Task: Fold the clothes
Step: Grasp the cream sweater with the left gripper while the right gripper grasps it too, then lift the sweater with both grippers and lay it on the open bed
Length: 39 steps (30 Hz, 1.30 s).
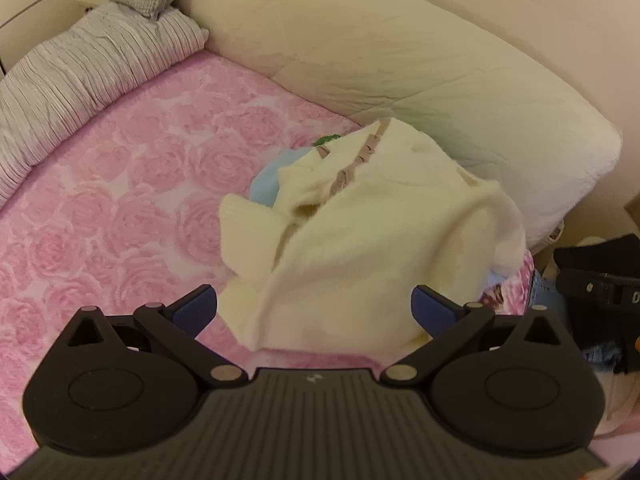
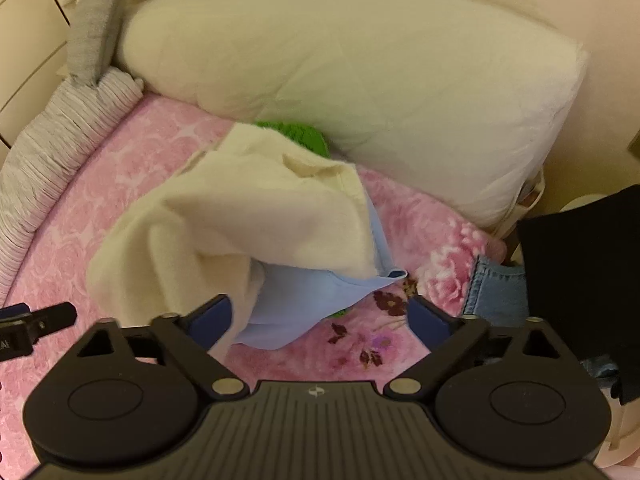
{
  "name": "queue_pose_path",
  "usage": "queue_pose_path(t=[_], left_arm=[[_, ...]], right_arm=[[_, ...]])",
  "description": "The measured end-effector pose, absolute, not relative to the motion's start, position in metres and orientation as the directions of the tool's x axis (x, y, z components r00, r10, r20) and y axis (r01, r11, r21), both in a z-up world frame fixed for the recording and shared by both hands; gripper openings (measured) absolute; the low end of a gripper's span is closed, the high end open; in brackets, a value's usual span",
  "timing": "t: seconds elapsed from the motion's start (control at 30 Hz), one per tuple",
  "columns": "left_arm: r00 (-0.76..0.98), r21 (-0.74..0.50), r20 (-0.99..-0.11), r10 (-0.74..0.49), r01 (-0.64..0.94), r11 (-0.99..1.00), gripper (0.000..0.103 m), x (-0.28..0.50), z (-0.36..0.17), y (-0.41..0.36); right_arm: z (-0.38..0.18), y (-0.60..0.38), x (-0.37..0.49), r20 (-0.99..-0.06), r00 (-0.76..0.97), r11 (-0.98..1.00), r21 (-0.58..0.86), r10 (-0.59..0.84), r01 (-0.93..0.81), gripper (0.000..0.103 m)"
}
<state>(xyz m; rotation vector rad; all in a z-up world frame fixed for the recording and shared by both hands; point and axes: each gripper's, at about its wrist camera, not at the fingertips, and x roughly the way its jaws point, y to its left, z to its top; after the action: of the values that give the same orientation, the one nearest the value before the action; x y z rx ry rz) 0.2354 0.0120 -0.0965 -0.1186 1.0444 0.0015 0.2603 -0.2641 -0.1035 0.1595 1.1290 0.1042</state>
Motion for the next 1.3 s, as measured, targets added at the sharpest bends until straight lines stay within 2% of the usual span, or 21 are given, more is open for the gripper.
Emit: queue_pose_path(t=[0.17,0.27,0.4,0.57,0.83,0.93,0.97,1.0,1.03,1.1,1.17,1.3], left_arm=[[0.495,-0.139,-0.865,-0.087,-0.069,0.988,0.102,0.261,-0.107,0.015],[0.487,-0.164,-0.867,-0.107,-0.076,0.984,0.102,0.273,-0.112,0.016],[0.482,-0.229,-0.863,-0.153,-0.102,0.968,0.102,0.287,-0.122,0.020],[0.487,-0.336,-0.848,-0.209,-0.190,0.922,0.098,0.302,-0.135,0.033],[0.462,-0.446,-0.833,-0.303,-0.238,0.863,0.096,0.335,-0.163,0.036],[0.434,-0.491,-0.828,-0.355,-0.254,0.834,0.085,0.344,-0.179,0.032],[0.430,-0.505,-0.824,-0.370,-0.260,0.823,0.075,0.345,-0.183,0.031],[0.433,-0.525,-0.814,-0.388,-0.262,0.809,0.059,0.345,-0.185,0.030],[0.438,-0.549,-0.800,-0.409,-0.261,0.794,0.049,0.344,-0.187,0.030],[0.459,-0.577,-0.778,-0.429,-0.253,0.776,0.030,0.340,-0.184,0.032],[0.484,-0.596,-0.758,-0.437,-0.242,0.766,0.023,0.336,-0.179,0.035],[0.530,-0.608,-0.733,-0.427,-0.228,0.760,0.020,0.322,-0.160,0.044]], right_arm=[[-0.119,-0.282,0.287,-0.891,0.400,0.970,0.242,0.212,0.025,0.090],[-0.128,-0.296,0.299,-0.871,0.416,0.944,0.320,0.261,0.079,0.086],[-0.148,-0.315,0.311,-0.844,0.406,0.868,0.457,0.352,0.197,0.080],[-0.173,-0.334,0.323,-0.776,0.409,0.692,0.622,0.480,0.367,0.079],[-0.198,-0.335,0.334,-0.742,0.410,0.568,0.671,0.531,0.477,0.079],[-0.207,-0.335,0.338,-0.727,0.412,0.518,0.683,0.549,0.515,0.079],[-0.210,-0.335,0.339,-0.722,0.413,0.500,0.686,0.554,0.528,0.079],[-0.213,-0.335,0.341,-0.717,0.414,0.483,0.689,0.560,0.540,0.067],[-0.216,-0.335,0.342,-0.712,0.416,0.465,0.692,0.566,0.552,0.043],[-0.223,-0.335,0.345,-0.702,0.418,0.429,0.696,0.577,0.576,0.013],[-0.218,-0.333,0.347,-0.701,0.428,0.444,0.701,0.571,0.558,0.012],[-0.182,-0.322,0.355,-0.683,0.475,0.542,0.730,0.555,0.417,0.011]])
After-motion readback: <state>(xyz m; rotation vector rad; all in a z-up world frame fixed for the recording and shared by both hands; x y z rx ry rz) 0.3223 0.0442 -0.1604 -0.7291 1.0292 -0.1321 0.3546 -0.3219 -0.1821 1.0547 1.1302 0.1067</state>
